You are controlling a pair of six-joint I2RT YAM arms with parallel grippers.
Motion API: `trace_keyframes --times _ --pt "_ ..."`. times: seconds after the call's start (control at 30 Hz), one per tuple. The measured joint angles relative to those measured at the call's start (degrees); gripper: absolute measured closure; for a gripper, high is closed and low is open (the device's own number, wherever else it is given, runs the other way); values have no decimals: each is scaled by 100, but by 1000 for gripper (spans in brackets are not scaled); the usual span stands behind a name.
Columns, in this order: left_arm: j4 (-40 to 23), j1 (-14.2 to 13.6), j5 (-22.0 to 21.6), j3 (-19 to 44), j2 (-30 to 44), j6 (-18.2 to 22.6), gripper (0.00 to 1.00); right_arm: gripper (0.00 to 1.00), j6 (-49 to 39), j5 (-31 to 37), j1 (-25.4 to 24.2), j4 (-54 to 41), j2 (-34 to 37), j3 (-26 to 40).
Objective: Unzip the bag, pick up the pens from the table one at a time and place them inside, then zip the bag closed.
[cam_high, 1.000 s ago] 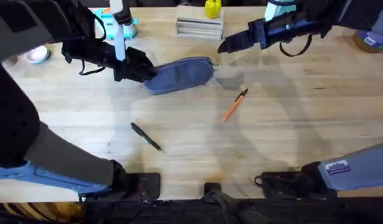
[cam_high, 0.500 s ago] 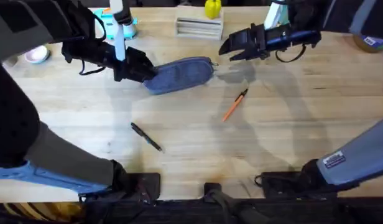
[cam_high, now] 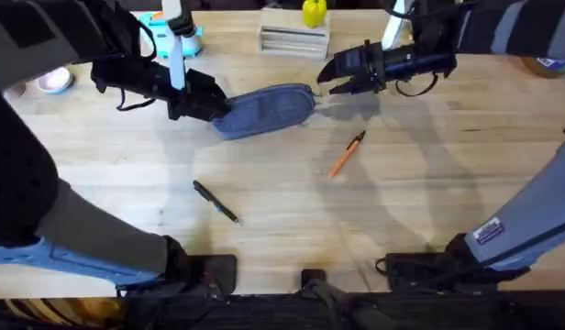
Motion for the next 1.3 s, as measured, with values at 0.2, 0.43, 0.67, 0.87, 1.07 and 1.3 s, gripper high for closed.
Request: trace_keyframes --times 0.2,0.43,0.67,0.87,1.07,1.3 --pt "1 0 0 0 1 -1 959 5 188 -4 208 384 321 0" --pt "1 0 0 0 0 -2 959 6 530 -121 432 949 480 0" --pt "4 0 0 0 1 -2 959 5 761 -184 645 1129 480 0" --pt "13 0 0 0 -1 -2 959 5 884 -420 644 1150 480 0" --pt "15 0 -2 0 1 -2 959 5 916 -795 576 1147 480 0" --pt "15 0 -2 0 1 -2 959 5 936 -892 533 1134 480 0"
